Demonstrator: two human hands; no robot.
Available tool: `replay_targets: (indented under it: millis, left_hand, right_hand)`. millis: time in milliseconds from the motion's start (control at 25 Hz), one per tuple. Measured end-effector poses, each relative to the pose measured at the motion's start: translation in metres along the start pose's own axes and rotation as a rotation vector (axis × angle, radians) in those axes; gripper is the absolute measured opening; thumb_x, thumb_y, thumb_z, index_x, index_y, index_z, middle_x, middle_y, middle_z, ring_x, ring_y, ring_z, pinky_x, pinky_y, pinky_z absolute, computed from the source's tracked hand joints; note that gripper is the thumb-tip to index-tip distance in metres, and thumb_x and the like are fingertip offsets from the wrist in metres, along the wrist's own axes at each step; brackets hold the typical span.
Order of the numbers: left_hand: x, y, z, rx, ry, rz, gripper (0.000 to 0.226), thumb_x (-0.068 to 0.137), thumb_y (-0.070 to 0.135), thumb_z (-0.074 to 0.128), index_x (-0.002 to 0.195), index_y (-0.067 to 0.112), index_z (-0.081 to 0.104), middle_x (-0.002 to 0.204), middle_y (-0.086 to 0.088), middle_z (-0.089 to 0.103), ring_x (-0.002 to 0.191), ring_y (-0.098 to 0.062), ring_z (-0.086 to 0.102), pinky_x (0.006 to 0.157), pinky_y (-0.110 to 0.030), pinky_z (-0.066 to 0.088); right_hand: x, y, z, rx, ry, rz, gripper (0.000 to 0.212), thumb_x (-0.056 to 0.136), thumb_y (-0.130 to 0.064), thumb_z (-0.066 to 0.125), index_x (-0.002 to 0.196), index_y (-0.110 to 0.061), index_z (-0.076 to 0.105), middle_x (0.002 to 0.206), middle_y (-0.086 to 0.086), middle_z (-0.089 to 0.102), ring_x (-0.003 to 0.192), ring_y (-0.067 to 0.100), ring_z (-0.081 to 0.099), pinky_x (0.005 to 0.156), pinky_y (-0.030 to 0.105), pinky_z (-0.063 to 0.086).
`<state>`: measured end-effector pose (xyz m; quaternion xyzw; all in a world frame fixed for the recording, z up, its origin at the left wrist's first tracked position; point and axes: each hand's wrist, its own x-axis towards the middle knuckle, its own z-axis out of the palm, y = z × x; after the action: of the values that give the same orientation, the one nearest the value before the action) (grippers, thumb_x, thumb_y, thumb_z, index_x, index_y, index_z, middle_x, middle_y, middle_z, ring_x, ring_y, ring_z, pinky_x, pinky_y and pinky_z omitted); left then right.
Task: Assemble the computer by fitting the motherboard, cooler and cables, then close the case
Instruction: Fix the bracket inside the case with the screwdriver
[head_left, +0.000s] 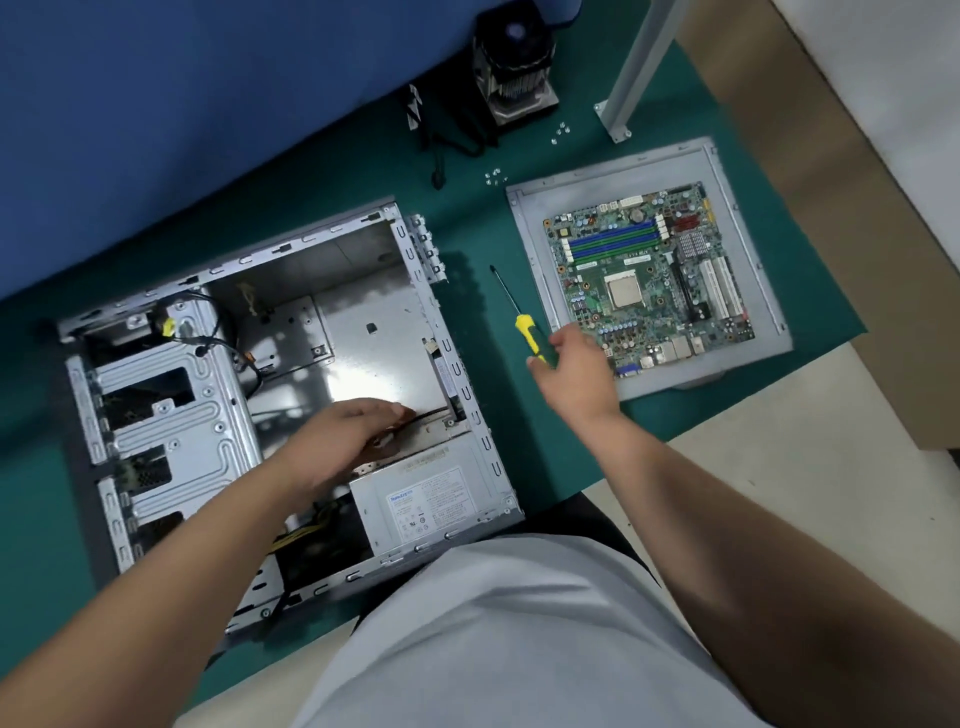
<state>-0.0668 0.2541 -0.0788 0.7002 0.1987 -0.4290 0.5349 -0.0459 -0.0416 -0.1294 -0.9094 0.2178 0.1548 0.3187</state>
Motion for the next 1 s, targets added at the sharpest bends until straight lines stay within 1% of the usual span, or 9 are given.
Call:
replay_targets:
  millis: [80, 160, 320, 600, 720, 800, 840, 920, 1000]
  left_hand:
    - [-0.009, 0.001, 0.002, -0.19, -0.022, -0.003, 0.028, 0.105, 0.026, 0.055, 0.117, 0.009, 0.073, 0.114, -0.007, 0.077, 0.111, -0.027, 0.072, 0.101, -0.039, 0.055]
    - [-0.015, 0.004, 0.007, -0.195, -0.028, 0.022, 0.027, 0.102, 0.019, 0.053, 0.112, 0.01, 0.076, 0.113, -0.006, 0.078, 0.111, -0.023, 0.073, 0.1, -0.037, 0.054]
    - [-0.024, 0.013, 0.019, 0.289, 0.076, 0.125, 0.03, 0.099, 0.015, 0.056, 0.1, 0.036, 0.077, 0.102, 0.02, 0.076, 0.097, 0.001, 0.07, 0.089, -0.02, 0.052]
    - [-0.024, 0.031, 0.034, 0.524, 0.076, 0.175, 0.02, 0.099, 0.031, 0.064, 0.109, 0.028, 0.08, 0.117, 0.014, 0.074, 0.106, -0.006, 0.065, 0.092, -0.02, 0.046]
    - [-0.026, 0.032, 0.034, 0.531, 0.044, 0.164, 0.022, 0.099, 0.028, 0.061, 0.112, 0.032, 0.079, 0.119, 0.013, 0.074, 0.107, -0.009, 0.065, 0.083, -0.016, 0.045]
    - [-0.028, 0.032, 0.033, 0.511, 0.024, 0.181, 0.024, 0.098, 0.024, 0.059, 0.111, 0.033, 0.078, 0.117, 0.011, 0.075, 0.109, -0.013, 0.066, 0.093, -0.021, 0.049]
    - [-0.029, 0.031, 0.032, 0.498, 0.019, 0.197, 0.025, 0.098, 0.023, 0.059, 0.11, 0.033, 0.078, 0.115, 0.01, 0.075, 0.109, -0.013, 0.066, 0.098, -0.025, 0.05]
    - [-0.031, 0.03, 0.032, 0.468, 0.016, 0.236, 0.023, 0.098, 0.023, 0.059, 0.107, 0.031, 0.079, 0.107, 0.007, 0.077, 0.1, -0.012, 0.067, 0.095, -0.026, 0.049]
    - [-0.032, 0.03, 0.032, 0.423, 0.017, 0.269, 0.021, 0.097, 0.021, 0.06, 0.101, 0.028, 0.08, 0.097, 0.005, 0.077, 0.087, -0.011, 0.064, 0.086, -0.026, 0.048]
  right_hand:
    - [-0.002, -0.008, 0.008, -0.2, -0.018, -0.037, 0.038, 0.094, -0.031, 0.066, 0.12, -0.006, 0.054, 0.116, 0.017, 0.061, 0.106, 0.037, 0.061, 0.086, 0.042, 0.051]
    - [-0.002, -0.01, 0.01, -0.296, -0.033, -0.034, 0.038, 0.096, -0.03, 0.062, 0.122, -0.003, 0.052, 0.12, 0.021, 0.06, 0.112, 0.04, 0.059, 0.087, 0.044, 0.052]
    - [0.001, -0.003, 0.005, -0.376, 0.018, -0.024, 0.036, 0.099, -0.026, 0.057, 0.124, -0.001, 0.049, 0.125, 0.023, 0.055, 0.112, 0.041, 0.056, 0.083, 0.044, 0.05]
    - [0.009, 0.004, -0.008, -0.402, -0.074, 0.042, 0.06, 0.098, -0.046, 0.061, 0.137, -0.003, 0.044, 0.141, 0.022, 0.042, 0.125, 0.043, 0.049, 0.093, 0.046, 0.047]
    - [-0.01, -0.009, -0.026, -0.255, -0.027, -0.141, 0.048, 0.1, -0.041, 0.059, 0.131, -0.006, 0.053, 0.132, 0.017, 0.05, 0.117, 0.035, 0.055, 0.098, 0.043, 0.048]
    - [-0.034, -0.025, -0.038, -0.069, 0.004, -0.374, 0.031, 0.1, -0.037, 0.057, 0.118, -0.013, 0.063, 0.114, 0.003, 0.059, 0.096, 0.015, 0.061, 0.091, 0.037, 0.052]
    - [-0.05, -0.036, -0.044, -0.011, -0.032, -0.498, 0.029, 0.098, -0.041, 0.055, 0.114, -0.019, 0.065, 0.106, -0.005, 0.059, 0.088, 0.004, 0.059, 0.087, 0.03, 0.052]
    - [-0.079, -0.054, -0.051, 0.003, -0.211, -0.667, 0.036, 0.094, -0.052, 0.053, 0.119, -0.029, 0.063, 0.103, -0.018, 0.053, 0.088, 0.002, 0.058, 0.078, 0.011, 0.045]
    - [-0.093, -0.069, -0.049, -0.131, -0.376, -0.728, 0.044, 0.091, -0.055, 0.06, 0.13, -0.035, 0.057, 0.105, -0.02, 0.049, 0.09, 0.002, 0.056, 0.076, 0.01, 0.043]
